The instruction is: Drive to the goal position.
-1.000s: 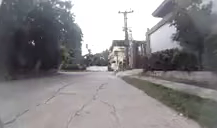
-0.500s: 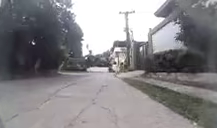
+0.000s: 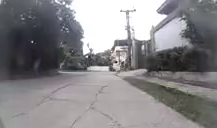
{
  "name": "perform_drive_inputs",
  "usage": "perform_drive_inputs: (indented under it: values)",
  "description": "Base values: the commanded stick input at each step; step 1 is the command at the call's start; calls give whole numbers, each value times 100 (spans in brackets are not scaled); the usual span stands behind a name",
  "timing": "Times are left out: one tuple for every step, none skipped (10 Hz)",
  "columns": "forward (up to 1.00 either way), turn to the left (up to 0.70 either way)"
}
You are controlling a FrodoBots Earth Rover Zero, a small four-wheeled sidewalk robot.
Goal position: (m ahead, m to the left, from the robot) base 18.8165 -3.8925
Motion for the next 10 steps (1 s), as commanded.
perform_drive_inputs:
  values:
    - [50, -12]
    - [50, -22]
    - [50, -15]
    - [50, -6]
    - [50, 0]
    - [50, 0]
    - [50, 0]
    - [50, 0]
    - [50, 0]
    - [50, 0]
